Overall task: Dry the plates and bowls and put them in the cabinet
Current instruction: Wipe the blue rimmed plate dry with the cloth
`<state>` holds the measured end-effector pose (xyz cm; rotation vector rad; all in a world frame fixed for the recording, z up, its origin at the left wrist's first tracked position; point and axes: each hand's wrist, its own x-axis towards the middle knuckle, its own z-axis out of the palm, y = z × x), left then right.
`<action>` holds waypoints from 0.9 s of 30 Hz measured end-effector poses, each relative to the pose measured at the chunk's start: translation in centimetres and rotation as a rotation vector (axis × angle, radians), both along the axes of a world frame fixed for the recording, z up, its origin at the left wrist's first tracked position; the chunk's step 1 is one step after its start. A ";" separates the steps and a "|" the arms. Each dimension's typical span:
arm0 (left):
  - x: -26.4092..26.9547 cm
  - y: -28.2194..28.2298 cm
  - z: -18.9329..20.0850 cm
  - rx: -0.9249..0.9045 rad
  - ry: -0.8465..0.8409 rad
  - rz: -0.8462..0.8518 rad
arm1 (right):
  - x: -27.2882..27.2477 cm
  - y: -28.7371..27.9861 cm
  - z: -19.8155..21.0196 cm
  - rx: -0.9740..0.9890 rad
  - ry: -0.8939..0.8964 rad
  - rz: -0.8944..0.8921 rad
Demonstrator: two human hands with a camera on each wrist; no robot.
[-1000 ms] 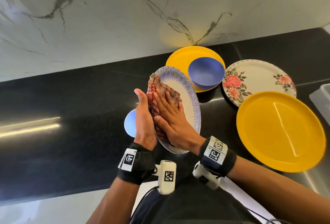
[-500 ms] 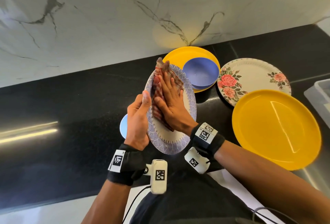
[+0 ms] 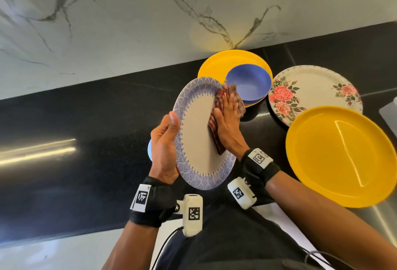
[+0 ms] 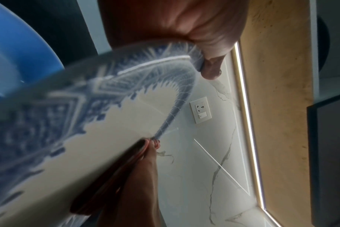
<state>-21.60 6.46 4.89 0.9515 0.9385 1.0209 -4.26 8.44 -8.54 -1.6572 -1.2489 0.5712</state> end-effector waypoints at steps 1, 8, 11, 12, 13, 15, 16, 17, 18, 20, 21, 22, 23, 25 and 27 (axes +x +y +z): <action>0.0 0.1 -0.1 -0.003 -0.014 0.000 | -0.3 0.1 0.3 0.000 0.004 0.023; 0.9 1.3 0.4 -0.083 -0.096 -0.041 | -6.1 -2.0 4.3 0.094 -0.157 0.372; 1.0 1.2 0.2 -0.096 -0.128 -0.050 | -7.0 -2.9 4.4 0.042 -0.113 0.391; 1.0 1.1 0.1 -0.098 -0.142 -0.050 | -6.9 -3.1 4.4 0.035 -0.123 0.395; 1.1 1.0 0.1 -0.097 -0.155 -0.047 | -6.8 -3.2 4.4 0.036 -0.139 0.406; 1.0 1.0 0.0 -0.100 -0.170 -0.030 | -6.3 -3.2 4.3 0.044 -0.168 0.431; 0.9 1.1 -0.2 -0.101 -0.167 -0.022 | -6.0 -3.1 4.1 0.051 -0.179 0.440; 0.8 1.2 -0.4 -0.104 -0.161 -0.018 | -5.6 -3.0 3.8 0.054 -0.190 0.444; 0.7 1.2 -0.5 -0.107 -0.146 -0.012 | -5.1 -2.9 3.2 0.048 -0.188 0.438; 0.4 1.2 -0.7 -0.111 -0.088 0.041 | -4.0 -2.6 2.3 -0.010 -0.142 0.398; 0.4 1.2 -0.8 -0.102 -0.055 0.082 | -3.3 -2.4 1.8 -0.054 -0.106 0.367; 0.3 1.2 -0.8 -0.090 -0.031 0.114 | -2.6 -2.4 1.2 -0.105 -0.069 0.332; 0.3 1.1 -0.8 -0.080 -0.011 0.129 | -1.8 -2.5 0.5 -0.160 -0.039 0.296; 0.3 0.9 -0.6 -0.052 0.024 0.129 | 0.1 -3.0 -1.1 -0.281 -0.050 0.245; 0.3 0.9 -0.6 -0.011 0.046 0.115 | 1.5 -3.8 -2.1 -0.376 -0.095 0.258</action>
